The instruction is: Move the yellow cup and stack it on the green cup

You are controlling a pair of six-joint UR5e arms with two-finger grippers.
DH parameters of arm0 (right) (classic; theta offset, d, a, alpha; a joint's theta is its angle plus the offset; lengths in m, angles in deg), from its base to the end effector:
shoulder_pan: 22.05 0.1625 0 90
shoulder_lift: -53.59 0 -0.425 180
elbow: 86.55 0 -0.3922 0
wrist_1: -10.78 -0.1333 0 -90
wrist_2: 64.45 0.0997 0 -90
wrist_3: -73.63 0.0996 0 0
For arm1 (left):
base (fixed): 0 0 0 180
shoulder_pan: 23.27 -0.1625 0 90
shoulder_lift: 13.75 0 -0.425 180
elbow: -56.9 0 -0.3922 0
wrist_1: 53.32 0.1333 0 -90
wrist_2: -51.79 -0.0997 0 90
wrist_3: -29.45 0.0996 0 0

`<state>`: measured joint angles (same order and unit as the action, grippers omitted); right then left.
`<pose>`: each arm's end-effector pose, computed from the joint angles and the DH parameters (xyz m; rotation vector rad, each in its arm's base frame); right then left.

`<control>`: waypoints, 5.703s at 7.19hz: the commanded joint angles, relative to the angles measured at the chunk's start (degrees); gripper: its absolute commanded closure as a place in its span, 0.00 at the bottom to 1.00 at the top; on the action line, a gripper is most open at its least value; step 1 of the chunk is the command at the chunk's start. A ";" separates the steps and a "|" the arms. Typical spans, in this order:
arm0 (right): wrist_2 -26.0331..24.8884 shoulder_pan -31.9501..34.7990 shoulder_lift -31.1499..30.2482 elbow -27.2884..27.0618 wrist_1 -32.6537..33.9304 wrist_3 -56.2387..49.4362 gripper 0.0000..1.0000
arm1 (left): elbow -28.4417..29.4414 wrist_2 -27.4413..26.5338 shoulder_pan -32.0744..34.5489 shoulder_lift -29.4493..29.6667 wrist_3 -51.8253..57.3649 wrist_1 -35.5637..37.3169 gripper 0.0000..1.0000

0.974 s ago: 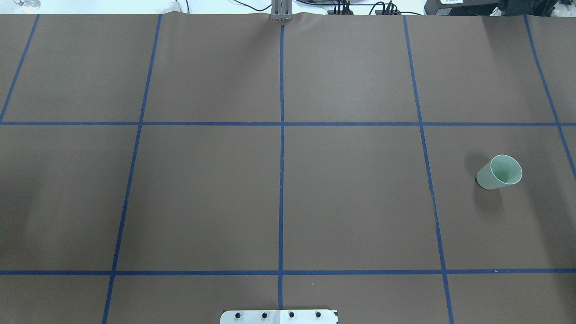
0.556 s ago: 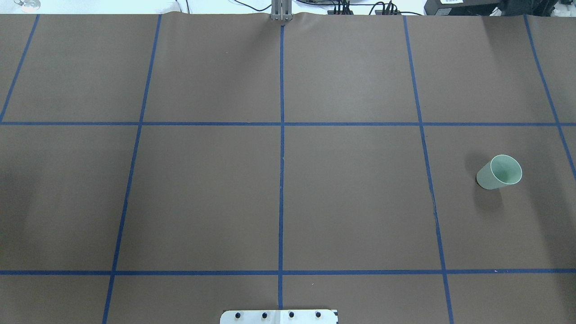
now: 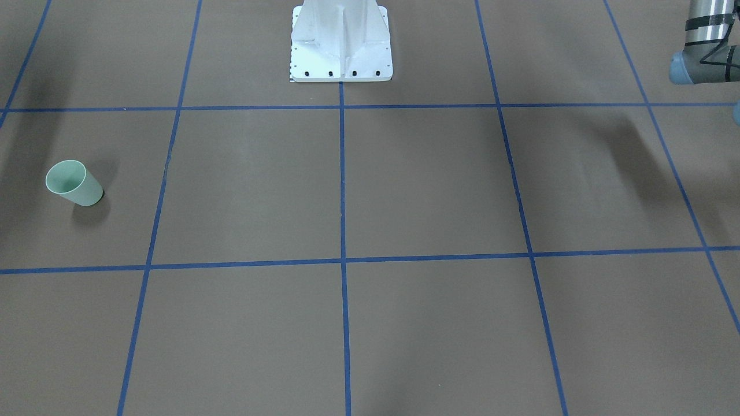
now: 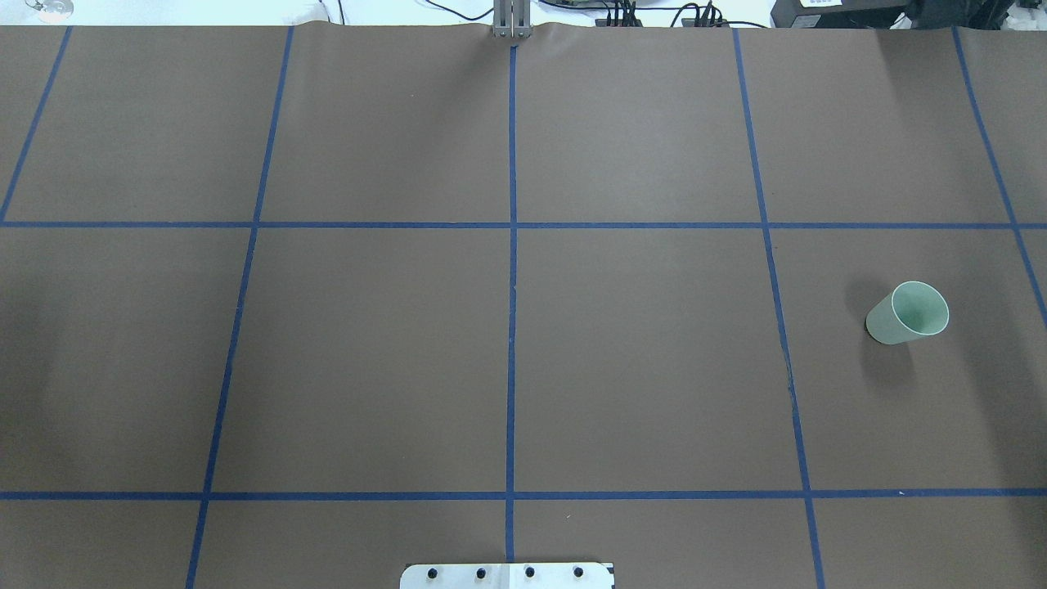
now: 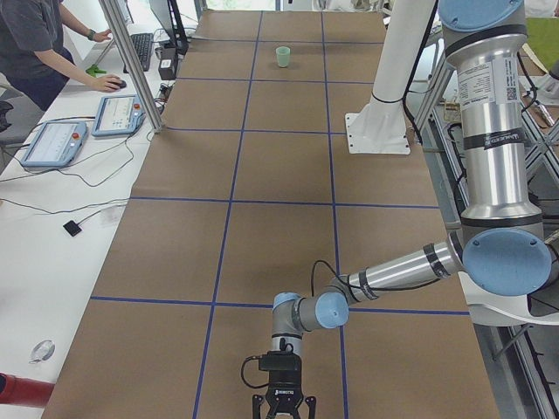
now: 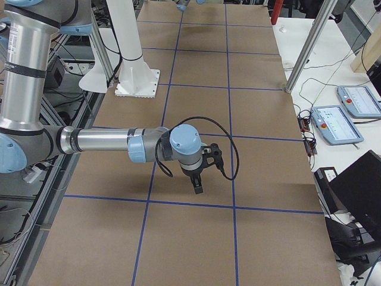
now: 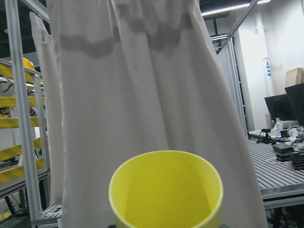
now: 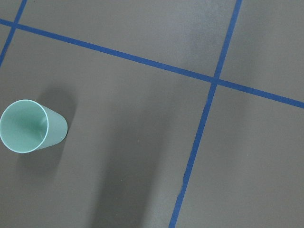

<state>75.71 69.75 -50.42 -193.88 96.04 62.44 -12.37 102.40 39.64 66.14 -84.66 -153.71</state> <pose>0.0692 -0.3943 0.6013 0.2300 -0.8551 -0.2146 -0.0253 -0.3821 0.8889 0.5703 -0.5935 -1.3176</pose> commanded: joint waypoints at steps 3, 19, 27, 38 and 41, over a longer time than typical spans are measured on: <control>-0.06 0.40 -0.06 0.02 0.09 0.55 0.00 | 1.16 -1.22 6.77 0.09 21.00 -23.13 1.00; 3.54 0.40 1.35 -0.42 -0.09 6.79 0.00 | -11.58 22.56 9.16 4.21 63.91 -77.28 1.00; 12.24 0.23 5.73 -4.03 -1.50 9.23 0.01 | -15.88 45.67 0.74 11.84 78.79 -87.77 1.00; 12.26 -25.23 38.50 -4.55 -3.08 61.92 0.00 | -19.15 68.12 -18.78 27.41 88.98 -86.82 1.00; 4.36 -36.31 46.33 -4.29 -2.81 74.70 0.00 | -19.23 68.04 -19.41 29.61 98.64 -80.77 1.00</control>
<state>83.13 37.64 -7.05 -198.26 93.10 132.08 -31.54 170.47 20.41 94.88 10.82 -237.42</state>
